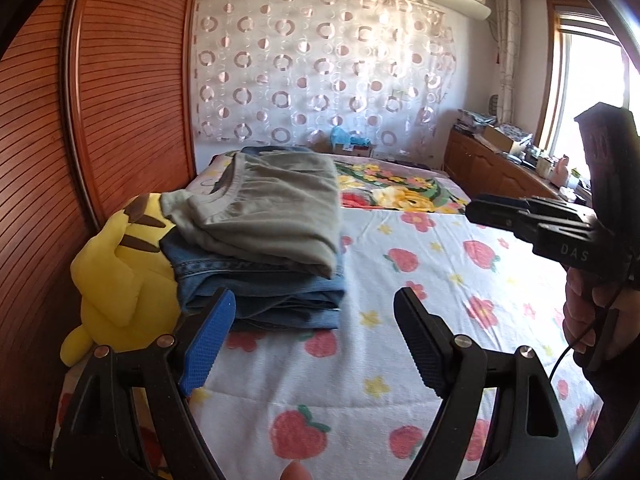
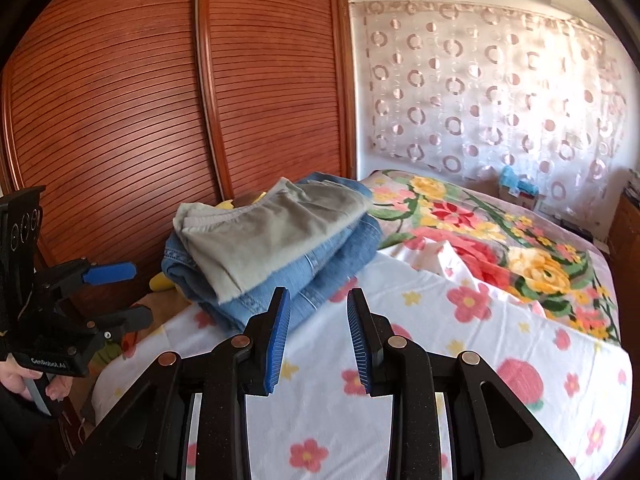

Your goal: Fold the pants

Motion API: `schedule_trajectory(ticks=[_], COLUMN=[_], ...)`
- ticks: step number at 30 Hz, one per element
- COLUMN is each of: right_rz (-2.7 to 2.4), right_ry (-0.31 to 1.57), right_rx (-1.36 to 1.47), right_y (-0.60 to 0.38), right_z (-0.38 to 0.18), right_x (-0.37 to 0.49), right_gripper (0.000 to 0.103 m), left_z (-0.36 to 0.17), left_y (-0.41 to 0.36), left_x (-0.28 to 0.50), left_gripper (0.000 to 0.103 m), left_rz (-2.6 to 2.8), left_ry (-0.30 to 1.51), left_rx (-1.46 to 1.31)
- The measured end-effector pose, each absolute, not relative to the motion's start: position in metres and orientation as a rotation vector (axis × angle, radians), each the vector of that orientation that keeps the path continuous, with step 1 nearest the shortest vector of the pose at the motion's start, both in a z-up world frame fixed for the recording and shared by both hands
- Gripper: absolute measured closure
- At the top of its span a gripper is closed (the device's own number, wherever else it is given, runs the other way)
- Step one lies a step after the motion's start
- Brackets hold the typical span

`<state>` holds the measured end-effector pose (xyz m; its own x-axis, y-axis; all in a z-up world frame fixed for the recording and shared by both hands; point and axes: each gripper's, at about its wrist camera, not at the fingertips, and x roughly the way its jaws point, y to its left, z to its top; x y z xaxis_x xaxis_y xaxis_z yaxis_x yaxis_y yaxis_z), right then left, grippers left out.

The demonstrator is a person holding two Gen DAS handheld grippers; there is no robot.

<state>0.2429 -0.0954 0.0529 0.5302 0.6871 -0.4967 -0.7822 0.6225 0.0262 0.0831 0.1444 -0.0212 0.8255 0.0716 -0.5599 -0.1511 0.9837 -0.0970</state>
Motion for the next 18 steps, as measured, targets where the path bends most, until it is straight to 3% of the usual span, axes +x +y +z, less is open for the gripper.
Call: schedule_trajectory(ticks=[3, 7, 12, 15, 18], right_rz=[0.852, 0.808, 0.748, 0.702, 0.666], right_ry=[0.496, 0.494, 0.498, 0.496, 0.486], right_rx=[-0.196, -0.177, -0.132, -0.125, -0.115], right_y=[-0.108, -0.123, -0.15, -0.166, -0.18], right_z=[0.054, 0.056, 0.057, 0.056, 0.057], right_x=[0.231, 0.214, 0.194, 0.181, 0.165], right_gripper=[0.071, 0.055, 0.048, 0.037, 0.036], left_z=[-0.018, -0.013, -0.005, -0.003, -0.002], left_y=[0.133, 0.118, 0.097, 0.082, 0.068], left_x=[0.082, 0.081, 0.082, 0.085, 0.088], left_gripper=[0.021, 0.021, 0.021, 0.021, 0.021], left_rz=[0.098, 0.074, 0.042, 0.018, -0.011], left_ry=[0.589, 0.584, 0.575, 0.578, 0.581], left_rx=[-0.126, -0.098, -0.082, -0.069, -0.073])
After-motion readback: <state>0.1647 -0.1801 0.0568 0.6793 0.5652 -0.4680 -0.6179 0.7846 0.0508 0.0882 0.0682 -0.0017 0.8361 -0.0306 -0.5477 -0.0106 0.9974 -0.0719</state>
